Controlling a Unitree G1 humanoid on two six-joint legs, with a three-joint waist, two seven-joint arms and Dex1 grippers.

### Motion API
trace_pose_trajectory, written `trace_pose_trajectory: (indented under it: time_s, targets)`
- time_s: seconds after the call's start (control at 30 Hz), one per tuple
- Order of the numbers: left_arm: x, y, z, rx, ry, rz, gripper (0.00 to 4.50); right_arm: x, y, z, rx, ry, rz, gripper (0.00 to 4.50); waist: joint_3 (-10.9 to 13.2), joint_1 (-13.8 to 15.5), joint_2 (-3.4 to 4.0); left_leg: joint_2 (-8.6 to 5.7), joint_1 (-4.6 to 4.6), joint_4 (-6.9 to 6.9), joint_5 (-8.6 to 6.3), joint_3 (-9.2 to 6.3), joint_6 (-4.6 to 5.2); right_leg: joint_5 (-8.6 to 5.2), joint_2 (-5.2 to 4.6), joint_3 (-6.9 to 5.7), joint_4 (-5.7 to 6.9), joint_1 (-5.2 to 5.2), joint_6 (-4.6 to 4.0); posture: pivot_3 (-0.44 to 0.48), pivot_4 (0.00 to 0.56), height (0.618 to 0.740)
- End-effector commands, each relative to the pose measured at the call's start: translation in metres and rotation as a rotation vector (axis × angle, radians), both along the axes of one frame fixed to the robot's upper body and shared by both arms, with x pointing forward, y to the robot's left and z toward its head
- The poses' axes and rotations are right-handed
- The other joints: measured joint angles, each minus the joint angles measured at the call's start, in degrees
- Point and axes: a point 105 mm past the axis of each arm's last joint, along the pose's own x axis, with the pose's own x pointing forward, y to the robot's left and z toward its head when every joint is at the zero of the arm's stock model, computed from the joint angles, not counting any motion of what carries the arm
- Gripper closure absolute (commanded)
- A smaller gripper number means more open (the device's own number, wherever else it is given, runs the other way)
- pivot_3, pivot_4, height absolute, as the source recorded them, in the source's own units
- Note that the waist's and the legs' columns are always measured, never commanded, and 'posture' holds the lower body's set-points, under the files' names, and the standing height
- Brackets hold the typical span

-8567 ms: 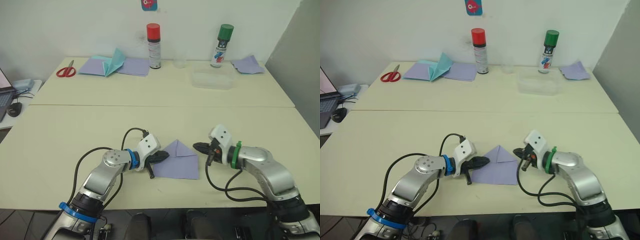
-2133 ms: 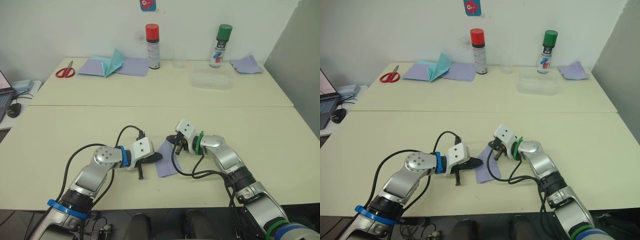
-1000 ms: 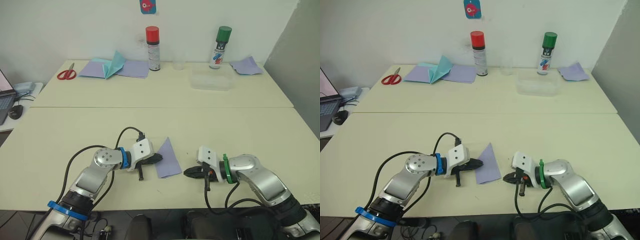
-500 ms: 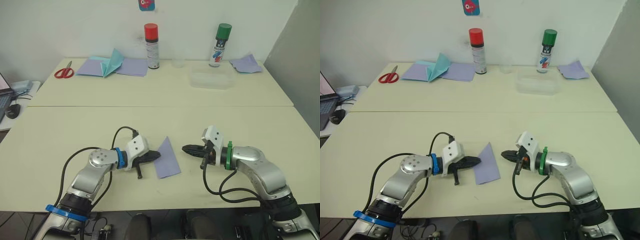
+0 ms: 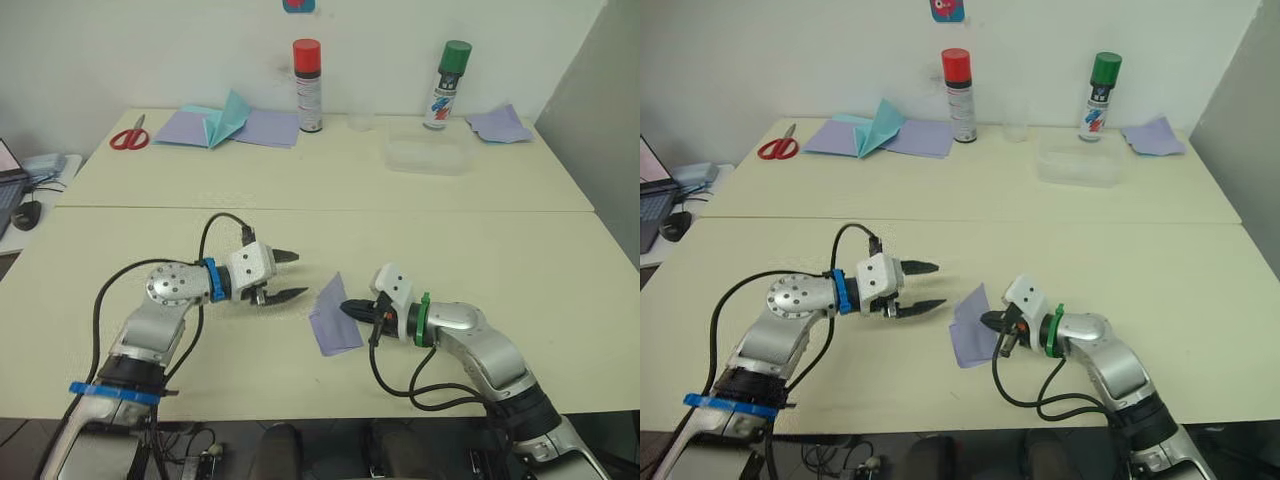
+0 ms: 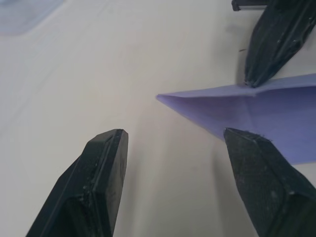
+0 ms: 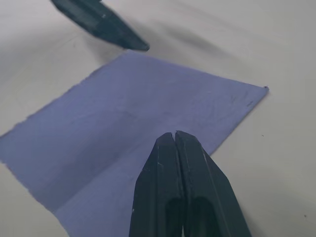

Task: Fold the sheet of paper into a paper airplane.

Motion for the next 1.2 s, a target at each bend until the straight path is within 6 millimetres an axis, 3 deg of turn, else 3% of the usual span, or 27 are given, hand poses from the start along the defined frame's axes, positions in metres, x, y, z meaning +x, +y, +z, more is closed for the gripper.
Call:
trace_pose_trajectory:
  time_s: [0.03, 0.23, 0.47, 0.83, 1.2]
  targets:
    - [0.0, -0.004, 0.002, 0.084, -0.107, -0.114, 1.16, -0.001, 0.006, 0.006, 0.007, -0.036, 0.031, 4.5, 0.0, -0.01, 0.0, 0.0, 0.0, 0.0, 0.0, 0.02, 0.0, 0.0, 0.0, 0.0, 0.0, 0.0, 0.0, 0.0, 0.15, 0.74]
    - [-0.001, -0.018, -0.008, 0.189, -0.19, -0.284, 1.16, 0.0, 0.006, 0.002, -0.002, -0.026, 0.023, 4.5, 0.0, 0.0, 0.0, -0.01, -0.23, 0.01, 0.0, 0.04, 0.0, 0.0, 0.03, -0.03, 0.0, -0.19, 0.0, 0.0, 0.15, 0.74]
    - [0.004, -0.029, -0.005, 0.195, -0.25, -0.352, 1.16, 0.001, 0.003, 0.002, -0.007, -0.029, 0.014, 4.5, 0.0, -0.05, 0.0, -0.01, -0.34, 0.08, 0.0, -0.01, 0.0, 0.02, 0.06, -0.1, 0.02, -0.25, 0.03, 0.0, 0.15, 0.74]
    - [0.014, -0.013, -0.002, 0.248, -0.272, -0.338, 1.16, 0.002, 0.001, 0.004, -0.002, -0.034, -0.003, 4.5, 0.0, -0.1, 0.0, -0.01, -0.35, 0.14, 0.0, -0.01, 0.0, 0.04, 0.09, -0.17, 0.05, -0.25, 0.07, 0.0, 0.15, 0.74]
    - [0.009, -0.02, -0.014, 0.259, -0.276, -0.386, 1.16, 0.002, 0.001, 0.004, -0.005, -0.032, 0.002, 4.5, -0.01, -0.08, -0.01, -0.01, -0.36, 0.18, 0.0, 0.0, 0.0, 0.06, 0.1, -0.19, 0.09, -0.25, 0.08, 0.0, 0.15, 0.74]
